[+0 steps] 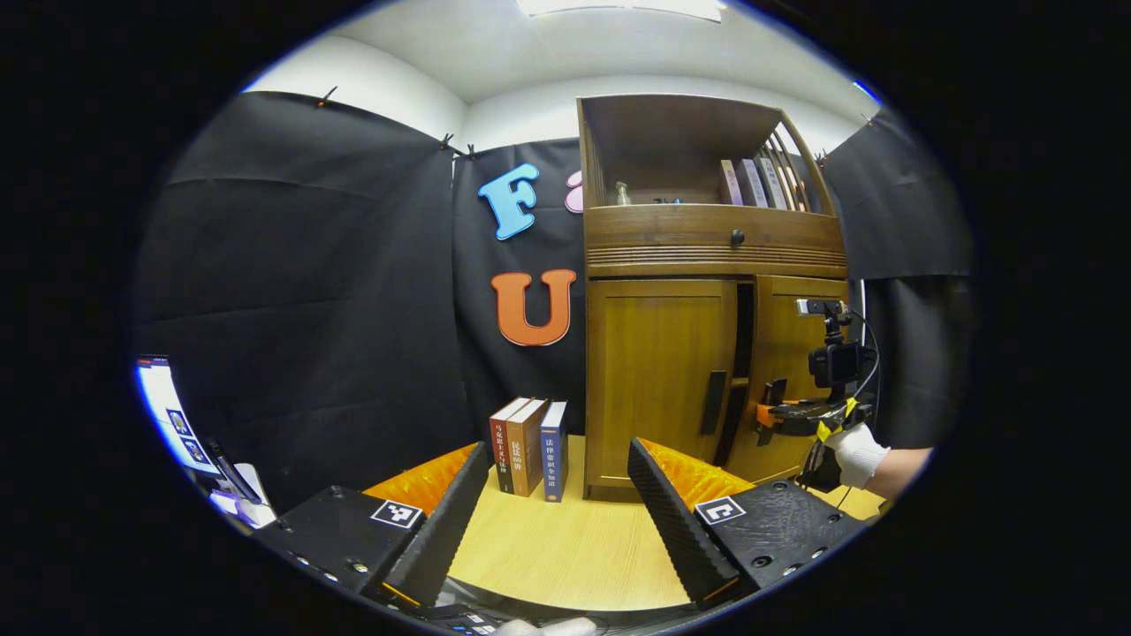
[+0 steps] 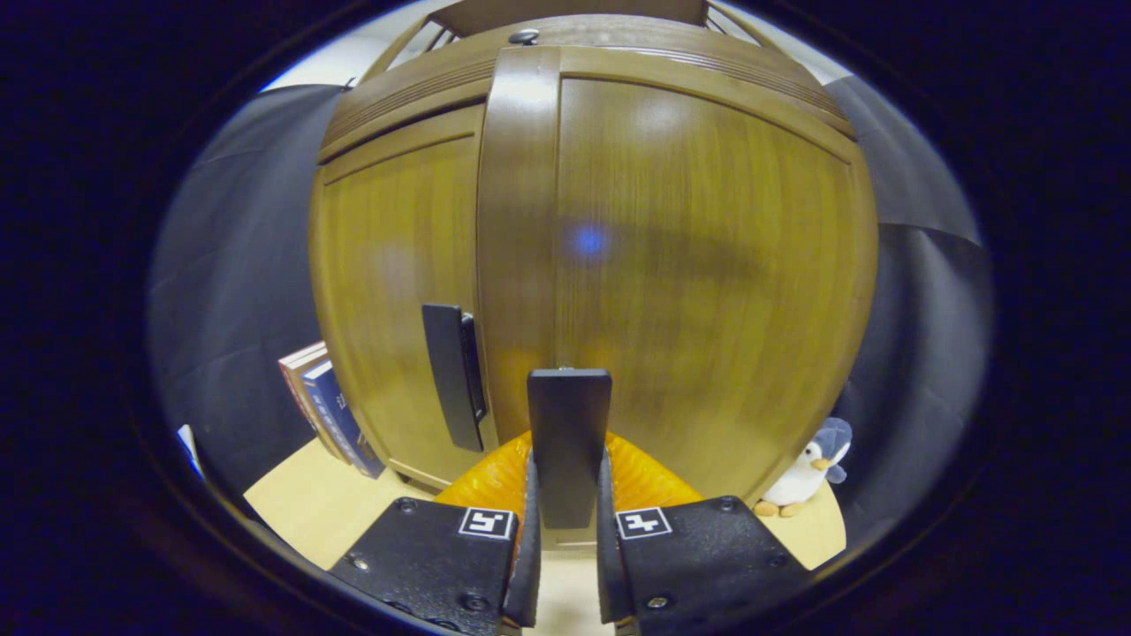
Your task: Open the right door of the double-door shoe cabinet with the right hand, and open the left door with the left hand.
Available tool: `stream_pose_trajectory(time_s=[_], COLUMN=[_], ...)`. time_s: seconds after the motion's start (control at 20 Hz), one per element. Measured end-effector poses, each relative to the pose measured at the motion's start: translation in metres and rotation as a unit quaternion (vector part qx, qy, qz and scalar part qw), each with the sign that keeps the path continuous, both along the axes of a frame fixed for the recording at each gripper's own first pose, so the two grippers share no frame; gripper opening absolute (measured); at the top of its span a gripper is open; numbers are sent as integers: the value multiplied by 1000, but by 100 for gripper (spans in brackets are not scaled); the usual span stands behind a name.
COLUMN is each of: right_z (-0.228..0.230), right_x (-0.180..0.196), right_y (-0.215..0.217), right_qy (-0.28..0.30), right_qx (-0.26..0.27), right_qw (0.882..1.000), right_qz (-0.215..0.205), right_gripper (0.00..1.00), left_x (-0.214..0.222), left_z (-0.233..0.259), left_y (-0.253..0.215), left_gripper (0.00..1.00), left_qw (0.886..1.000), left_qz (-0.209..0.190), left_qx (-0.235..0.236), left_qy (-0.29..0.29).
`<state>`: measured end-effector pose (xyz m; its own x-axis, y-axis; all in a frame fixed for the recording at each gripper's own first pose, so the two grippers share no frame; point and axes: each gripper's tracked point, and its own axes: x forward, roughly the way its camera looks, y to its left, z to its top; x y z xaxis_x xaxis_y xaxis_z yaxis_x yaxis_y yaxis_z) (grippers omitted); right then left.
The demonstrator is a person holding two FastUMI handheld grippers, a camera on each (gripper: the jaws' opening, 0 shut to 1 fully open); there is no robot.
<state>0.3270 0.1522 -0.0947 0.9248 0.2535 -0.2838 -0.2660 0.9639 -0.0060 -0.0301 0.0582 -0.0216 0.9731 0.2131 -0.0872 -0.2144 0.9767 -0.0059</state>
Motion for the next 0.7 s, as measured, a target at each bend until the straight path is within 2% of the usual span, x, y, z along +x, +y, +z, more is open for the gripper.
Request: stream_pose_trajectory(time_s=[0.1, 0.25, 0.45, 0.5, 0.55, 0.7], right_z=[0, 0, 1, 1, 2, 4], right_x=[1, 0, 1, 2, 1, 1], right_y=[0, 0, -1, -1, -2, -3], right_qy=[-2, -3, -4, -3, -3, 0], right_qx=[-1, -1, 5, 5, 7, 12], right_qw=[1000, 1000, 1000, 1000, 1000, 999], right_qz=[2, 1, -15, -19, -22, -39], right_gripper=[29, 29, 29, 29, 29, 26], left_x=[-1, -2, -1, -1, -1, 1], left_z=[0, 1, 2, 2, 1, -2], left_y=[-2, -10, -27, -30, -34, -44], left_gripper=[96, 96, 96, 100, 96, 96], left_qw=[1000, 999, 998, 997, 997, 994], left_qz=[-12, -35, -66, -74, -82, -104], left_qx=[0, 0, 4, 4, 3, 0], left_qy=[-2, -5, -11, -12, -13, -12])
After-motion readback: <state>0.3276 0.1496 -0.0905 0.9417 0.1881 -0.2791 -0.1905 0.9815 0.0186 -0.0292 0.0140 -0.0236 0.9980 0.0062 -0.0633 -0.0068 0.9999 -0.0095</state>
